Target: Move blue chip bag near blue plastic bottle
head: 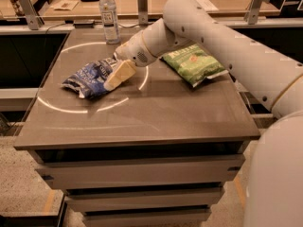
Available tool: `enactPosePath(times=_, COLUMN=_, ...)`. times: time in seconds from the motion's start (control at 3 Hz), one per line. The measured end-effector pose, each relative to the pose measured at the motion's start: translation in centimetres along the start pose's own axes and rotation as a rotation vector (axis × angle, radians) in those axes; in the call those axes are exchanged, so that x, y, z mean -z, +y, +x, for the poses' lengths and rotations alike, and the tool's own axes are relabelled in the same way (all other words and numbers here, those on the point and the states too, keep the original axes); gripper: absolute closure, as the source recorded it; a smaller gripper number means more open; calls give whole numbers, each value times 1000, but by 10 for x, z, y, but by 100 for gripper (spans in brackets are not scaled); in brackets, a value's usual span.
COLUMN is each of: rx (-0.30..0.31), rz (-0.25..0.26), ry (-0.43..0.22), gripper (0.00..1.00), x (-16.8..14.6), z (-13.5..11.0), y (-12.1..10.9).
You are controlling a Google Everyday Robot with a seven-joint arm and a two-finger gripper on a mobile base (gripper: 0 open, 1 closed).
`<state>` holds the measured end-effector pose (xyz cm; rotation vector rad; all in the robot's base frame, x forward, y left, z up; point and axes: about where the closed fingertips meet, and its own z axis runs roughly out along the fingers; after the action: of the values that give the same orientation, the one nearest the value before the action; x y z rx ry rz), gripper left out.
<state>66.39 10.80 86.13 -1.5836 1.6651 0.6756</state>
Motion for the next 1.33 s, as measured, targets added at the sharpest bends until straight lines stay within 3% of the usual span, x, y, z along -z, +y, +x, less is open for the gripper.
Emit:
enactPosePath(times=0.33, rx=3, rz=-12, ry=-36, gripper=37, x=0, z=9, y=3)
enactPosePath(times=0.67, rx=40, rz=16, ry=-113, gripper=61, x=17, z=3, y=-2)
enactPosePath(times=1.0, rx=89, rz=59, ry=-187, gripper=83, x=35, z=-15, y=-6)
enactPosePath(times=1.33, rx=64, rz=131, ry=-202, gripper=100, x=51, z=-25, y=-12)
